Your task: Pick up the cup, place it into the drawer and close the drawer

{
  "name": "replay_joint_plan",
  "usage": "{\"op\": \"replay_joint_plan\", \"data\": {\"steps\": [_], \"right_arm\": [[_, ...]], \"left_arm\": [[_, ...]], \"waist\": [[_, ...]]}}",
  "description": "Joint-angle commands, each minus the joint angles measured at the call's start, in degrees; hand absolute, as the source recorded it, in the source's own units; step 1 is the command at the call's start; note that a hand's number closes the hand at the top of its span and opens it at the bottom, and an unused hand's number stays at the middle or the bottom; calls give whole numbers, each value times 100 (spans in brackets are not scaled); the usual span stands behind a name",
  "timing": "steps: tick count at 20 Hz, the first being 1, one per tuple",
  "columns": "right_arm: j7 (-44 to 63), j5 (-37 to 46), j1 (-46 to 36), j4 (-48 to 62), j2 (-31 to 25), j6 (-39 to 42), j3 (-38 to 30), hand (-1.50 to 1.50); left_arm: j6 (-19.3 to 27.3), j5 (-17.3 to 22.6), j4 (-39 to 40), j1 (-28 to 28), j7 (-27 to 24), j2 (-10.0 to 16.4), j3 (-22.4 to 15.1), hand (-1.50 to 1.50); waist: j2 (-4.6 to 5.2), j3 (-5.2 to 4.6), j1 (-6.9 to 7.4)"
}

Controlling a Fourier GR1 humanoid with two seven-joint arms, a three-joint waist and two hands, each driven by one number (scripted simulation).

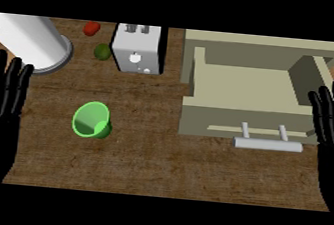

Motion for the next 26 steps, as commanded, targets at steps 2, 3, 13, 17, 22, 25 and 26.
{"op": "replay_joint_plan", "data": {"steps": [2, 3, 13, 17, 22, 25, 26], "right_arm": [[-315, 27, 71, 56, -8, 79, -96, -150], [45, -141, -479, 153, -129, 83, -257, -150], [332, -428, -505, 638, -285, 643, -3, -150], [158, -505, -937, 1259, -324, 731, -273, -150], [319, -443, -1059, 1074, -225, 674, -159, -150], [415, -632, -1423, 1227, -502, 836, -491, -150], [205, -309, -1074, 1187, -212, 681, -115, -150]], "left_arm": [[-604, 466, -107, 175, -144, 237, 61, -150], [-717, 671, 21, -58, -94, 265, 60, -150], [-1473, 2861, 1452, -457, 768, 723, 1246, -150], [-1301, 1879, 1735, -132, 350, 386, 687, -150], [-1375, 1462, 3497, -870, -436, 360, 779, -150], [-1672, 1568, 4429, -1261, -768, 831, 1271, -150], [-1962, 1443, 4554, -655, -1323, 697, 1137, -150]], "waist": [[88, 14, 67], [93, 13, 74], [98, 13, 73], [97, 15, 85], [104, 13, 40], [111, 11, 29], [107, 10, 46]]}}
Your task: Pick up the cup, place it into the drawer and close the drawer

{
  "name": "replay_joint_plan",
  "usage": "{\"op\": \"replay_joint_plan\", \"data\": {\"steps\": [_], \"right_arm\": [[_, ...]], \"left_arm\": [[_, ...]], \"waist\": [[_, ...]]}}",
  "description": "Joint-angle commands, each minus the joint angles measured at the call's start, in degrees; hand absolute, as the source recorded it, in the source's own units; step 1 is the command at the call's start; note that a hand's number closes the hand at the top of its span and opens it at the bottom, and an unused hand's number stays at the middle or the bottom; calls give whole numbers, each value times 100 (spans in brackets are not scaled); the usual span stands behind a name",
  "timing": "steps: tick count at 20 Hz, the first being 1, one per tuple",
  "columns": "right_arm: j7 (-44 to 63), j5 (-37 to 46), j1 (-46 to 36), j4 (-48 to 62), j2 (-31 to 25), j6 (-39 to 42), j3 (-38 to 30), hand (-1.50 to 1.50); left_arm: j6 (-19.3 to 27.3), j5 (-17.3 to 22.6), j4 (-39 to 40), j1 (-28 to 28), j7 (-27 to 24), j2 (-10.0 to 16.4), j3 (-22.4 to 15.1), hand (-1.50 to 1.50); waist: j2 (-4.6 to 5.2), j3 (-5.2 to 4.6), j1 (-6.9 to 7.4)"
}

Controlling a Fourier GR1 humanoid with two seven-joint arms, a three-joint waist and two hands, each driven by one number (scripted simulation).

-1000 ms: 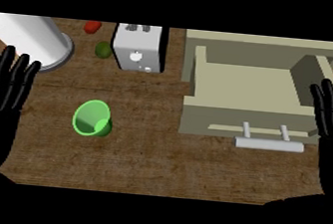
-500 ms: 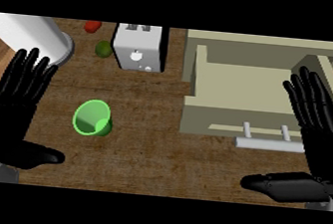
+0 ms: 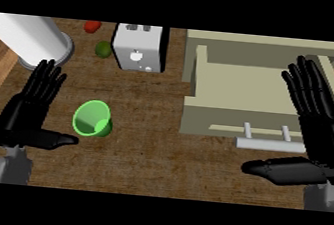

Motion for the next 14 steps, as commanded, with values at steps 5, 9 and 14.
{"op": "replay_joint_plan", "data": {"steps": [5, 9, 14], "right_arm": [[206, -163, -654, 315, -332, 109, -474, -150], [-292, 12, -355, 508, -91, 112, -302, -150], [90, -287, -620, 360, -298, 229, -550, -150]], "left_arm": [[-84, -651, 1966, -174, -1418, 39, 143, -150], [-219, -729, 2648, -260, -1794, 146, 203, -150], [-124, -1026, 3938, -812, -2545, 210, 245, -150]], "waist": [[8, -3, -12], [0, -1, 3], [-2, -1, -11]]}}
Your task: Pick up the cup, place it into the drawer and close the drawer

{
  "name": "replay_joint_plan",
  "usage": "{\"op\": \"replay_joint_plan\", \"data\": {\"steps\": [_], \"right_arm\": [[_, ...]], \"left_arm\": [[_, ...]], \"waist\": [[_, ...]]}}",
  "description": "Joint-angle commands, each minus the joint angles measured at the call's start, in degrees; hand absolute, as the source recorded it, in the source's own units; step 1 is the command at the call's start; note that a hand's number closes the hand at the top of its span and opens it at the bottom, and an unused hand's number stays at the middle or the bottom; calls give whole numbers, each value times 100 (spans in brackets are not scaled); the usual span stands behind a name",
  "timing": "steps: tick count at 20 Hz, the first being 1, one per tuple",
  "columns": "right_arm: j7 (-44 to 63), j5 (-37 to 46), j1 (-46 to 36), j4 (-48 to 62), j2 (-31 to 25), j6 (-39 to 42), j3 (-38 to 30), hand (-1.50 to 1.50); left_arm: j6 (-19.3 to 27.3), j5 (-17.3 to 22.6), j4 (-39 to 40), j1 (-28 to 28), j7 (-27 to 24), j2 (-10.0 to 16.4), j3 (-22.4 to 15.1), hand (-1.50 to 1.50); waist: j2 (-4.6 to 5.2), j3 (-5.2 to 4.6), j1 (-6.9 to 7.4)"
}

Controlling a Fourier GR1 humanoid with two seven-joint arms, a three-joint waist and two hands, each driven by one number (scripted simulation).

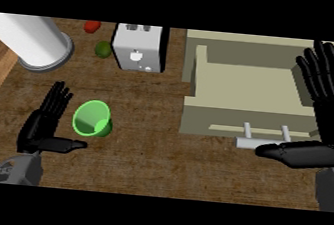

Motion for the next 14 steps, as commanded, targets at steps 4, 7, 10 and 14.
{"op": "replay_joint_plan", "data": {"steps": [4, 7, 10, 14], "right_arm": [[-20, -122, 565, -524, 14, 194, 17, -150], [-180, 288, 34, 89, 138, -42, 185, -150], [128, 167, -15, -73, 74, -12, 150, -150], [129, -81, -231, 3, -34, 99, -37, -150]], "left_arm": [[113, -480, 2081, -565, -1414, 132, 112, -150], [-127, -486, 3228, -1201, -1940, 404, 312, -150], [-46, -682, 3874, -1315, -2482, 458, 296, -150], [217, -746, 4314, -1652, -2846, 245, 346, -150]], "waist": [[3, -3, -46], [20, -6, -44], [23, -8, -60], [53, -18, -132]]}}
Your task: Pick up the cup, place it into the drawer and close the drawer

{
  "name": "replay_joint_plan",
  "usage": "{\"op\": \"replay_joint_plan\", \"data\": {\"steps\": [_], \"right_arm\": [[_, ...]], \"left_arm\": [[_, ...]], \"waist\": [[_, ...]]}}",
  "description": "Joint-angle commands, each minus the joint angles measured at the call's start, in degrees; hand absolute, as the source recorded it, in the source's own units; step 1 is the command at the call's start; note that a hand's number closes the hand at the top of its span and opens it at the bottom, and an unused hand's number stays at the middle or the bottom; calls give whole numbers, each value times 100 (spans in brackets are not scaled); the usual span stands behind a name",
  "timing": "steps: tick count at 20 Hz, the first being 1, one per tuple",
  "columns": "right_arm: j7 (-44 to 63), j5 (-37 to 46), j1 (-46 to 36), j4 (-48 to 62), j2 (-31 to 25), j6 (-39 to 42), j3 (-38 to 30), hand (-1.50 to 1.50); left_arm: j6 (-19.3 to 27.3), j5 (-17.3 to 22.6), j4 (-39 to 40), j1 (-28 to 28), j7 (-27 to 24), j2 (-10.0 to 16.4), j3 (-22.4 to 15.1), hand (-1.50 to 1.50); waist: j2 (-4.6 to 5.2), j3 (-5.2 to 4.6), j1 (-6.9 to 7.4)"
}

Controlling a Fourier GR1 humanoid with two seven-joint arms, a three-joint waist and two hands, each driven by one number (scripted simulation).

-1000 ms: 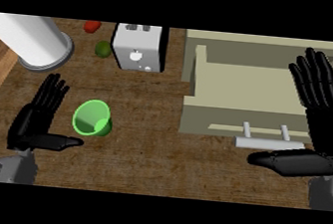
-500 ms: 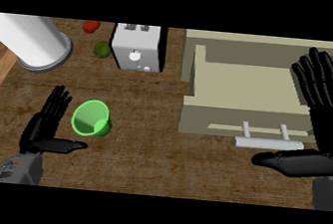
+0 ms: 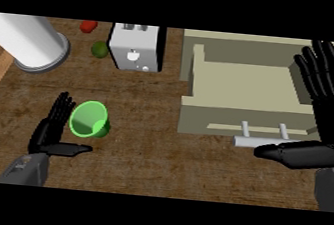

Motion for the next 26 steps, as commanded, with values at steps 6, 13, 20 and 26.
{"op": "replay_joint_plan", "data": {"steps": [6, 13, 20, 26], "right_arm": [[-160, 19, -335, 464, -93, 133, -34, -150], [78, -408, -281, 247, -274, 275, -360, -150], [17, -333, -239, 187, -307, 325, -308, -150], [267, -63, -263, 48, -165, 47, -119, -150]], "left_arm": [[70, -119, 747, -114, -949, -134, 82, -150], [103, -200, 825, -663, -651, -182, 40, -150], [-380, -194, 848, -584, -879, -247, 47, -150], [-751, -273, 533, -457, -1392, -312, -74, 150]], "waist": [[54, -13, -37], [58, -15, -131], [58, -17, -144], [41, -17, -97]]}}
